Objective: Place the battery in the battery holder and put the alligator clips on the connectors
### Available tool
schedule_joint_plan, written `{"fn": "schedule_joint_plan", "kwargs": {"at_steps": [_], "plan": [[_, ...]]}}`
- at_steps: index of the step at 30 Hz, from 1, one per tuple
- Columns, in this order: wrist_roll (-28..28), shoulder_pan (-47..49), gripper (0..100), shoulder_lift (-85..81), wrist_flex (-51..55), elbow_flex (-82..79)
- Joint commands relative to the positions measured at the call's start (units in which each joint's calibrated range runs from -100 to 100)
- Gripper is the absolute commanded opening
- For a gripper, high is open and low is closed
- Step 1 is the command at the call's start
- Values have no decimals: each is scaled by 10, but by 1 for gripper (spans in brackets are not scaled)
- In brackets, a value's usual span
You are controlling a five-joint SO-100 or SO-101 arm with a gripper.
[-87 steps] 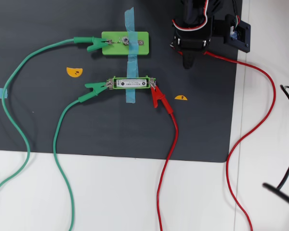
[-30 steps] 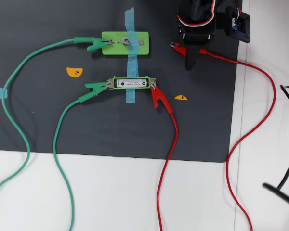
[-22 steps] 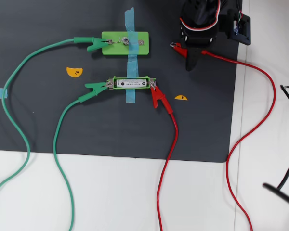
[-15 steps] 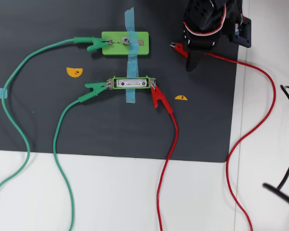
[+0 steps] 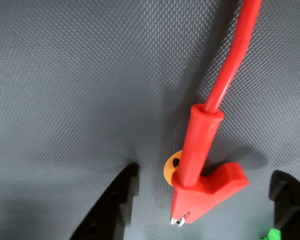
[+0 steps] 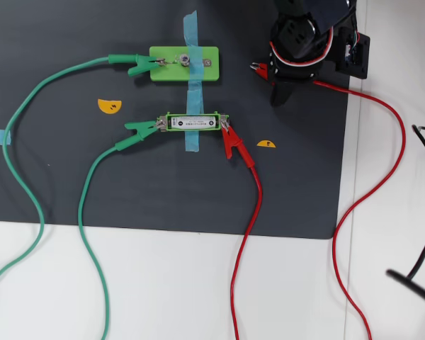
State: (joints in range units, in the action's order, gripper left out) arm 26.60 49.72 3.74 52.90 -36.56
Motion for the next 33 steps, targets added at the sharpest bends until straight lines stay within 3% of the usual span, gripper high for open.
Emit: {"fn": "schedule_joint_plan", "kwargs": {"at_steps": [1,7,24,33], "plan": [[-2,-7,18,20,0,6],[-2,-8,5,20,1,6],[-3,-35,0,12,1,4],[-38,-33,1,12,8,-4]]}}
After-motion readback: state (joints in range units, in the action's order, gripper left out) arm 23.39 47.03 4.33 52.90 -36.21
